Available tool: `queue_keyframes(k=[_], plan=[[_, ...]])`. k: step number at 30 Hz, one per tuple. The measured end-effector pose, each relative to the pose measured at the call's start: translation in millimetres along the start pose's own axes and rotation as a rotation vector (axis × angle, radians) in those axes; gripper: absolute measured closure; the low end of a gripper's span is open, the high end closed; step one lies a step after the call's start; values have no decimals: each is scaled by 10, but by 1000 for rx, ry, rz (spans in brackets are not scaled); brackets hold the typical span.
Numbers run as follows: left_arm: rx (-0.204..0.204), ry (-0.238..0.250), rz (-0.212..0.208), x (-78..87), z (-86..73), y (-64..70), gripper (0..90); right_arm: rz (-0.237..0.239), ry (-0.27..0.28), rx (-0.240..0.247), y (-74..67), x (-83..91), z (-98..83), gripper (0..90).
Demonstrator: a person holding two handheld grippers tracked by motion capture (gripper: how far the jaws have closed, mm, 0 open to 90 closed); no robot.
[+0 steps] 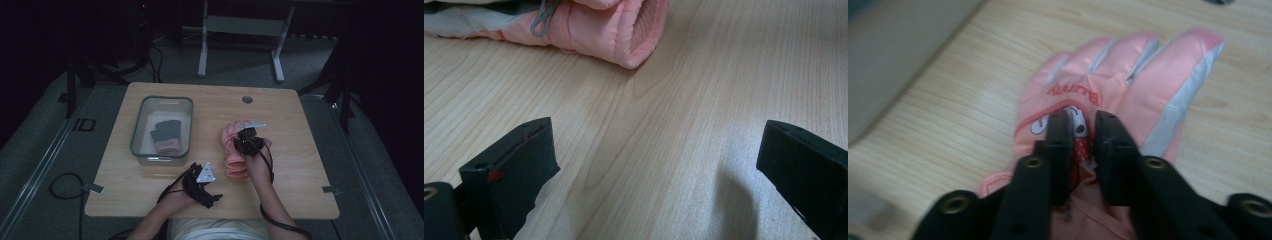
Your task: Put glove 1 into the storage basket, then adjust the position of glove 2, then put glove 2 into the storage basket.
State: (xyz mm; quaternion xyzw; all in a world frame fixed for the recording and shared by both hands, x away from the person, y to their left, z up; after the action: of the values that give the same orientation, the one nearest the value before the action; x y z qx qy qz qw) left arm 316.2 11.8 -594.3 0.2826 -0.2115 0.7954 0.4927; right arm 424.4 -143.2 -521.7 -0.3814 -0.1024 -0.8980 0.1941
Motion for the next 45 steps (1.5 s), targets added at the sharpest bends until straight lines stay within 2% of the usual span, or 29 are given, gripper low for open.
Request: queue_keyframes(k=[3, 7, 10, 11, 12, 13, 14, 18, 20, 23, 26, 30, 32, 34, 36, 37, 40, 43, 44, 45], plan=[[6, 5, 0, -1, 2, 2, 20, 35, 61, 15, -1, 116, 54, 596], [6, 3, 2, -2, 1, 2, 20, 82, 112, 23, 43, 276, 107, 418], [6, 3, 4, -4, 1, 3, 21, 146, 130, 12, 95, 397, 125, 289], [8, 4, 3, -5, 1, 6, 20, 160, 133, 12, 111, 428, 126, 239], [8, 4, 3, -5, 1, 6, 21, 160, 133, 12, 111, 428, 126, 239], [12, 9, 3, -5, 5, 9, 21, 172, 136, 17, 128, 455, 121, 202], [12, 9, 4, -6, 5, 9, 20, 209, 133, 17, 156, 499, 99, 166], [16, 6, -1, -8, 10, 9, 20, 246, 150, -2, 219, 550, 60, 155], [12, -1, -6, -3, 17, 16, 20, 221, 160, 24, 259, 571, 41, 154], [3, 3, 0, 6, 33, 32, 20, 218, 178, 52, 337, 587, 13, 153], [13, 9, 17, 32, 56, 29, 21, 176, 192, 81, 436, 609, -32, 153], [29, 23, 46, 101, 110, 0, 33, 182, 195, 87, 531, 671, -85, 145], [40, 47, 75, 163, 175, -13, 38, 184, 209, 94, 575, 720, -93, 138], [55, 64, 92, 212, 233, -28, 41, 200, 215, 86, 610, 767, -97, 134], [72, 82, 118, 261, 305, -48, 41, 194, 234, 71, 655, 826, -92, 130], [89, 86, 120, 284, 353, -55, 41, 196, 236, 73, 664, 838, -90, 120], [104, 85, 107, 330, 465, -65, 41, 196, 228, 72, 679, 874, -90, 107], [107, 103, 121, 346, 544, -95, 42, 260, 220, 55, 654, 914, -99, 101], [108, 105, 128, 344, 569, -111, 44, 264, 218, 62, 637, 913, -97, 100], [107, 106, 129, 345, 594, -127, 44, 246, 226, 73, 619, 909, -91, 101]])
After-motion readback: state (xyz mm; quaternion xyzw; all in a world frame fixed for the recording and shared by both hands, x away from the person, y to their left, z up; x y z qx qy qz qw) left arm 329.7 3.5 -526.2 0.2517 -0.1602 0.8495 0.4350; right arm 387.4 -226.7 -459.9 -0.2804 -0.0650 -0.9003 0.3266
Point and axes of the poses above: each handheld gripper's, and its own axes: x roughly backward along the jaws, z roughly out of its top, y roughly to its right, the point moved 4 cm from there along -x, roughly forward along the jaws, and after that the axes turned 1 degree about -y, right-handed, at the moved point
